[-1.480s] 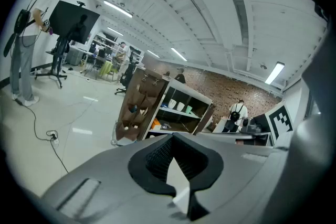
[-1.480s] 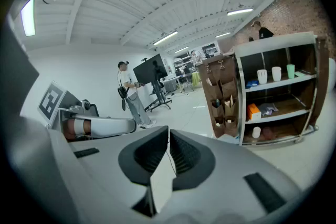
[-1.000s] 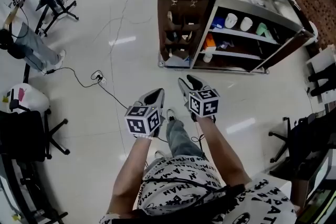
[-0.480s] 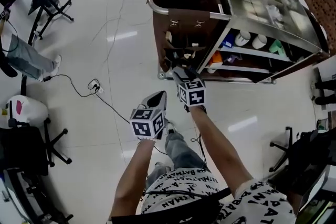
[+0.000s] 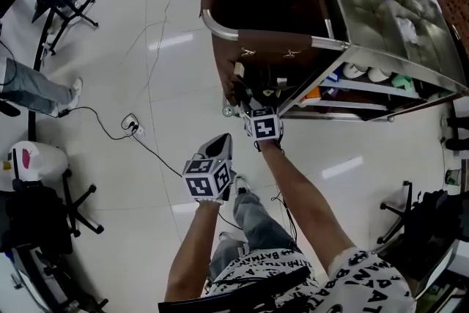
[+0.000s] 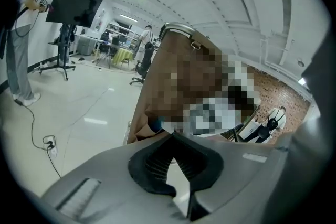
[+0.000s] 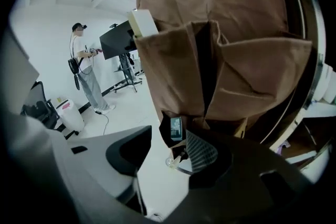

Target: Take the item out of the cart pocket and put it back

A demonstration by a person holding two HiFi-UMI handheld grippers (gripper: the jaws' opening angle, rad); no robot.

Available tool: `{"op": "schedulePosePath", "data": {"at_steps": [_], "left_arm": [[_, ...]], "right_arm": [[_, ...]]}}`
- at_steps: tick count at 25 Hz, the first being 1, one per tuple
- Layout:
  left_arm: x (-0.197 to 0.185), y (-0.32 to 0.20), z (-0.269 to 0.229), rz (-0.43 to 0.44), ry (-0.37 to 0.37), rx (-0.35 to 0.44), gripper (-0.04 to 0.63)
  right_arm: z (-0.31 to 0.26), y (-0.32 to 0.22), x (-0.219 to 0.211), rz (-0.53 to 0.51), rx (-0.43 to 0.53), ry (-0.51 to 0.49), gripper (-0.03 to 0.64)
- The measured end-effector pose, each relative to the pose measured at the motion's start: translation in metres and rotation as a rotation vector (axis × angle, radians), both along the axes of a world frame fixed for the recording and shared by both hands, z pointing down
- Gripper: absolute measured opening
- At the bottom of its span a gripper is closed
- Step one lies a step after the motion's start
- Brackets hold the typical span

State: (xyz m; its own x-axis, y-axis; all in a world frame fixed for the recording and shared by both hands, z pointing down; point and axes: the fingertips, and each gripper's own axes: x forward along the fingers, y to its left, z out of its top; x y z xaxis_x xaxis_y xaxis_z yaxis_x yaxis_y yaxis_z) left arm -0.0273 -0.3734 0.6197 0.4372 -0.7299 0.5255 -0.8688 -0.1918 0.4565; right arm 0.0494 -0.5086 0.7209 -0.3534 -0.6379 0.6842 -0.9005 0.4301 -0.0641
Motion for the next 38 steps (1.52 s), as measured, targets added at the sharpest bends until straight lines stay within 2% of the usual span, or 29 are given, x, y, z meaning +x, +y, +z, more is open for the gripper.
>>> {"op": "schedulePosePath", "data": {"at_steps": [9,11,15,19,23,32,38], "left_arm": [[-0.004,-0.012,0.019,-0.025,0.020,-0.042,-0.003],[-0.005,-0.012,0.022,-0.031,0.021,-0.049,-0.003],[-0.009,-0.010,0.024,-0.042,0.025,-0.052,-0.003],[-0.013,-0.007,0.017,-0.048,0.021,-0.042,-0.002],[-0.012,0.004,0.004,-0.044,0.019,-0.015,-0.002],[-0.007,0.076,-0.051,-0.012,0.018,0.090,-0.003],[-0.009,0.161,-0.088,0.028,0.039,0.136,-0.002]], "right_arm": [[0.026,-0.035,-0.022,-0.016,-0.023,0.021,0.204],[0.030,-0.038,-0.023,-0.018,-0.023,0.040,0.126],[0.032,-0.037,-0.018,-0.017,-0.025,0.078,0.101],[0.016,-0.024,-0.011,-0.025,0.024,0.088,0.097],[-0.022,-0.007,-0.006,-0.025,0.112,0.086,0.095],[-0.117,0.101,0.025,0.011,0.238,0.012,0.095],[-0.172,0.208,0.037,0.026,0.297,-0.016,0.094]]}}
